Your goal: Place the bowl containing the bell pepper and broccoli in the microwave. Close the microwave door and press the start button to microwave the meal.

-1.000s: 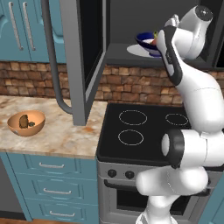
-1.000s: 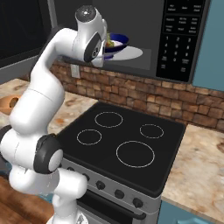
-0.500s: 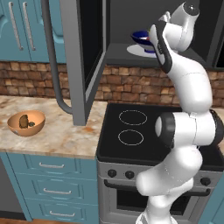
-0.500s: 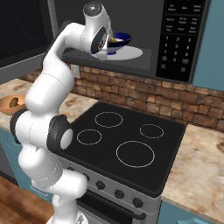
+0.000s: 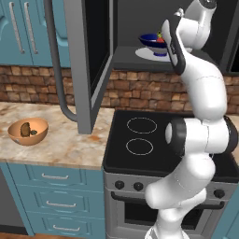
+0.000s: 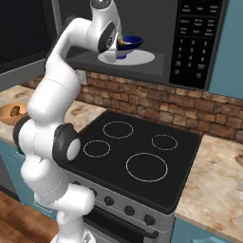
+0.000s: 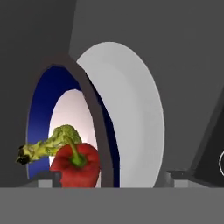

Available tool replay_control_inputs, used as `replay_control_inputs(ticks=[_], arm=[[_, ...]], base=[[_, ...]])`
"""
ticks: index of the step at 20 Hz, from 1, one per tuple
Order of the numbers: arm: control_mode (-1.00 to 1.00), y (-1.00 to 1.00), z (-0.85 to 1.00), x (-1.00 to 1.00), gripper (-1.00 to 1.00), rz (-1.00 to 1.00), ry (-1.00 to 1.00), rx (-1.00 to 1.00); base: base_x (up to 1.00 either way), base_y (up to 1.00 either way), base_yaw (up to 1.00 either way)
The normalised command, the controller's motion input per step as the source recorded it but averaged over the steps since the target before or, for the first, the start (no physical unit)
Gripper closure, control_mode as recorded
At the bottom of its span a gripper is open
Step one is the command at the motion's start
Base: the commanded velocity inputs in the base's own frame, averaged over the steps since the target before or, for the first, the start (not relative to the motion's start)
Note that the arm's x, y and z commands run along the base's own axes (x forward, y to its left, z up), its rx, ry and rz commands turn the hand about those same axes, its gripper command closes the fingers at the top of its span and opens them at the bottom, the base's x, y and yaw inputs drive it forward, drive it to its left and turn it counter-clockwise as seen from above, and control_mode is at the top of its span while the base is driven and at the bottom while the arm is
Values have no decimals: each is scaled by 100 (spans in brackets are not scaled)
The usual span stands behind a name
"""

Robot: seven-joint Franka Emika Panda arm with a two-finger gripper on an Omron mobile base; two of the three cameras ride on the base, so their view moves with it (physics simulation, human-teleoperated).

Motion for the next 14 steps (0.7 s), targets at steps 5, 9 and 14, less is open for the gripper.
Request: replay_control_inputs(ticks=[5, 9, 14], arm=[[-100, 2, -1, -100, -100, 5, 0, -10], [-100, 20, -14, -100, -100, 10, 0, -18], [-100, 27, -7, -100, -100, 17, 0, -22]], base=[[0, 0, 0], [0, 0, 0], [0, 0, 0]])
